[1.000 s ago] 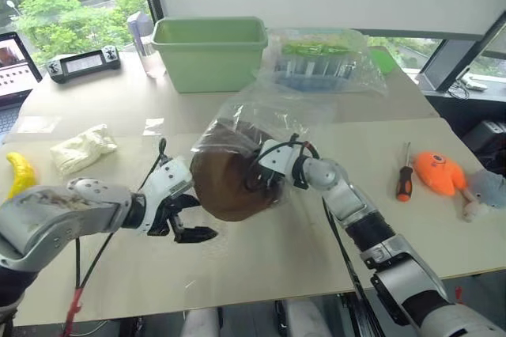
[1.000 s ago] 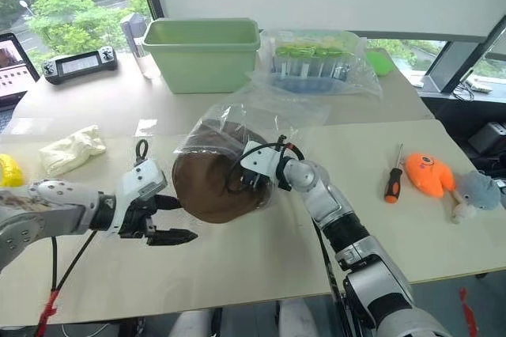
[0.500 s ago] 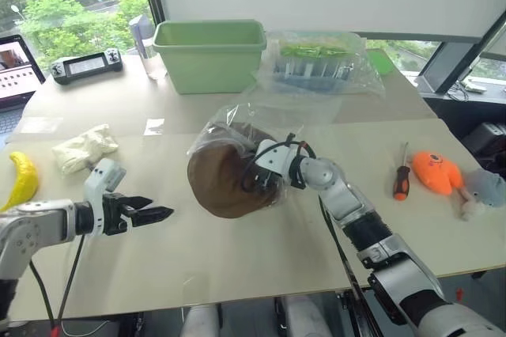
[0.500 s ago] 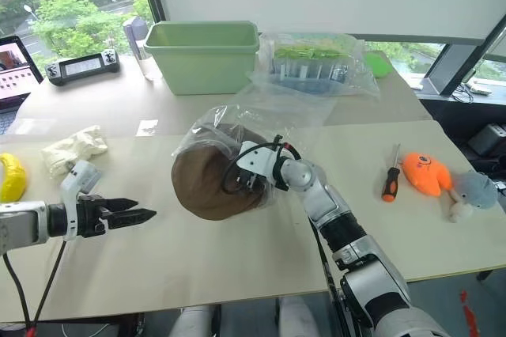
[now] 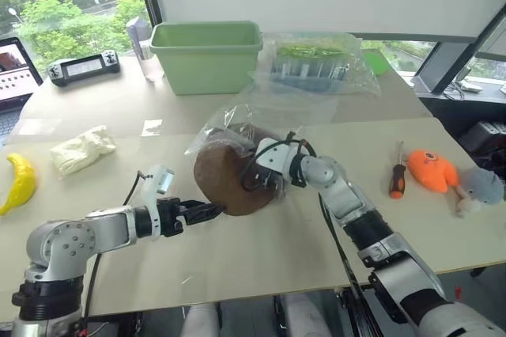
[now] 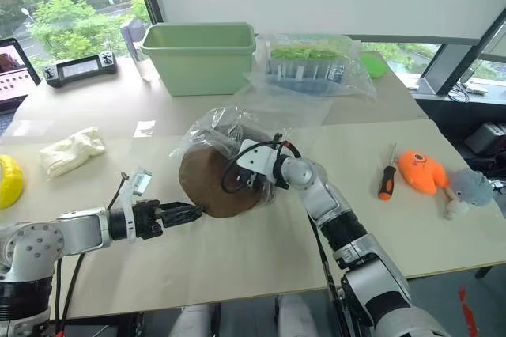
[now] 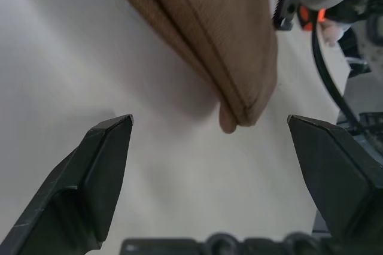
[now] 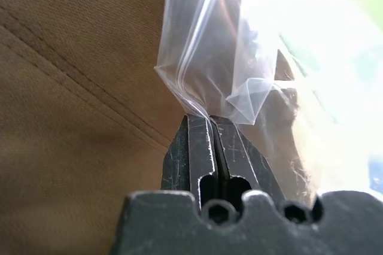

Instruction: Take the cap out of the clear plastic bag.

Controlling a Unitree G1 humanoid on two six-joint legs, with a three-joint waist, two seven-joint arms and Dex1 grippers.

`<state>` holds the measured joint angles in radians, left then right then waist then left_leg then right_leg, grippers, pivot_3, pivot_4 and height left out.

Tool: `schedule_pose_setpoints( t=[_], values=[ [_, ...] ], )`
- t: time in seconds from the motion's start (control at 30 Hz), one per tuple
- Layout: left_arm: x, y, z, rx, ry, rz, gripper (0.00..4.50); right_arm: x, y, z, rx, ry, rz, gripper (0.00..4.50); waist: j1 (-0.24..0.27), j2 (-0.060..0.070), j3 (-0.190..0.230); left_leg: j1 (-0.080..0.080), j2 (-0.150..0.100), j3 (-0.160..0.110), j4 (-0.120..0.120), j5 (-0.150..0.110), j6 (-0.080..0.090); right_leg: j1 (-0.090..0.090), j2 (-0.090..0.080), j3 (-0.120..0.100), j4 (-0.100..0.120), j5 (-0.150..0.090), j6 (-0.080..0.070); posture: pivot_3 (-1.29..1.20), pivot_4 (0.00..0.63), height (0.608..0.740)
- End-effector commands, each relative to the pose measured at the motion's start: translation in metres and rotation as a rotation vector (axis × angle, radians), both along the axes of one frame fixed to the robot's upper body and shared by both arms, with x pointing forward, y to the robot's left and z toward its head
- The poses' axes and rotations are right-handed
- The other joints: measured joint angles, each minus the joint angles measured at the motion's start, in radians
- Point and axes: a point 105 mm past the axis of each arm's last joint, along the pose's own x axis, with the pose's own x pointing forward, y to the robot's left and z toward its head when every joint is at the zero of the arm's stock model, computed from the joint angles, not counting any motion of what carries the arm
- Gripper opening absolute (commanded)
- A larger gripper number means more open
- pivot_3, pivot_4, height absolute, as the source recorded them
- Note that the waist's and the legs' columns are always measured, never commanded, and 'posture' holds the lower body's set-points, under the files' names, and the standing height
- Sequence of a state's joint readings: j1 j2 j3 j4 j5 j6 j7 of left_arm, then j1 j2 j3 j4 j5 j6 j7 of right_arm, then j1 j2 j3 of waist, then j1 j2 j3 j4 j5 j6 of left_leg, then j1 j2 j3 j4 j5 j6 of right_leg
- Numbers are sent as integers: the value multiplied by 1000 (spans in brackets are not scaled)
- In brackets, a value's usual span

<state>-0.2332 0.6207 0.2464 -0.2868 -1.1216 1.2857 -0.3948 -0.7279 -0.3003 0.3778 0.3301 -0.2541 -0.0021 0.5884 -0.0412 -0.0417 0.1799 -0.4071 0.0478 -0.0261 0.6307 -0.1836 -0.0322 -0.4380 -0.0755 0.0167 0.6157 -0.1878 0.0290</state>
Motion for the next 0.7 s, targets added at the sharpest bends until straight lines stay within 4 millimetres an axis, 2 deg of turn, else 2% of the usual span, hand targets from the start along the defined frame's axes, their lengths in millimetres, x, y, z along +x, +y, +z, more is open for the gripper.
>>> schedule_pose_setpoints(
  t=[0.03,0.23,0.37,0.43,0.47,0.63,0.7],
  values=[
    [2,-8,16,-41,-40,-36,4456,-2,1,19,36,-53,4,0,0,0,0,0,0,0,0,0,0,0,0,0,0,0,0,0,150,737],
    [17,-11,20,-106,-34,25,4456,-2,-1,18,31,-51,-4,0,1,0,0,0,0,0,1,0,0,1,0,0,-1,0,0,0,150,737],
    [28,-10,6,-115,14,57,4456,-2,-1,18,30,-51,-4,0,2,0,0,0,0,0,1,0,0,1,0,0,0,0,0,0,150,737],
    [32,-6,3,-120,30,67,3916,-2,0,18,32,-51,-4,0,1,0,0,0,0,0,1,0,0,1,0,0,0,0,0,0,150,737],
    [32,-6,4,-121,34,55,3785,-2,0,18,32,-51,-5,0,-1,0,0,0,0,0,1,0,0,1,0,0,0,0,0,0,150,737],
    [27,-12,8,-133,43,-10,2043,-2,-1,17,33,-48,-9,0,-1,0,0,0,0,0,1,0,0,1,0,0,0,0,0,0,150,737],
    [15,-22,9,-139,43,-59,1265,-2,0,17,36,-46,-7,0,-1,0,0,0,0,0,1,0,0,1,0,0,0,0,0,0,150,737]
  ],
)
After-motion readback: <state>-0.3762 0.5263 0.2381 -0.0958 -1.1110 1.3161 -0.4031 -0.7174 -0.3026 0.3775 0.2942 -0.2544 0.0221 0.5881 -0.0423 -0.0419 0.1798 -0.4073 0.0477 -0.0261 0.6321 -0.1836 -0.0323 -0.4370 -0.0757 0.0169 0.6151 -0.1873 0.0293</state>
